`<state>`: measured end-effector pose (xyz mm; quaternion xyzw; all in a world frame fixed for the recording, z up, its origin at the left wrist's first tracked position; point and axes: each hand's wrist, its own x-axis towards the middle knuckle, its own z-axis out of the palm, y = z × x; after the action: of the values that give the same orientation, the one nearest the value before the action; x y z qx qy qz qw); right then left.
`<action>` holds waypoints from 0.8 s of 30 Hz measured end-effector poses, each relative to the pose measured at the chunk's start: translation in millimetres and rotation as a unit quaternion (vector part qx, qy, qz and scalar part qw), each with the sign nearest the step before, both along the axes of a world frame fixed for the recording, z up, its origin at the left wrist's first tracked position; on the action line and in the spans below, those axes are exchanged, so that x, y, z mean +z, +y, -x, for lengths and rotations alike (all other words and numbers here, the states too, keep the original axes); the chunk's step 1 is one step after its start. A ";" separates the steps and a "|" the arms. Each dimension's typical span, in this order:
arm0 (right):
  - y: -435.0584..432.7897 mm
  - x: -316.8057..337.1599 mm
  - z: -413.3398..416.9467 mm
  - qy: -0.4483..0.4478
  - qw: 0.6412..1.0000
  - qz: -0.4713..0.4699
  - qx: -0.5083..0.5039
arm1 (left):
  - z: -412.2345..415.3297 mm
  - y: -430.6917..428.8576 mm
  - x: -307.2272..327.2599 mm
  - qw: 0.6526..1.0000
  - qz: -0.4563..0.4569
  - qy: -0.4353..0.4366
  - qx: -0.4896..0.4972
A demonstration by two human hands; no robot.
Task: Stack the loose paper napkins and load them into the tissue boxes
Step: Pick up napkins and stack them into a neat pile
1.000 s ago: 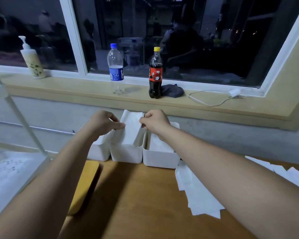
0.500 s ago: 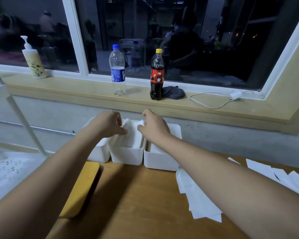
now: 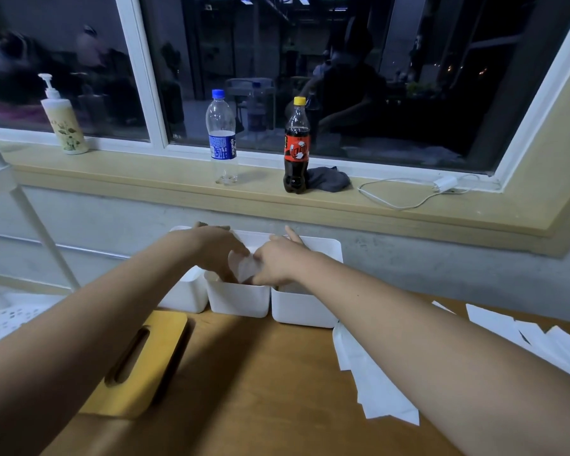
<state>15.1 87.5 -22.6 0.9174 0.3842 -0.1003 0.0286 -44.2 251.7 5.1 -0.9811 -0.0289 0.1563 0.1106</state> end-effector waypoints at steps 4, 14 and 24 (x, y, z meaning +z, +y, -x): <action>11.5 0.0 -0.8 0.020 0.998 0.060 -0.022 | -7.2 0.0 -10.1 0.998 0.026 0.040 0.030; -17.3 0.1 4.2 0.041 0.988 -0.147 -0.012 | 10.4 -12.5 6.6 0.998 0.043 -0.044 0.011; -161.1 18.3 55.6 0.038 0.941 -0.326 -0.078 | 42.1 -91.5 30.0 0.925 0.265 -0.258 -0.085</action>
<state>-40.5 -73.5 -4.3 0.8989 0.3242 -0.0057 -0.2948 -86.3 160.2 35.1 -0.9797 0.0698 -0.1100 -0.1521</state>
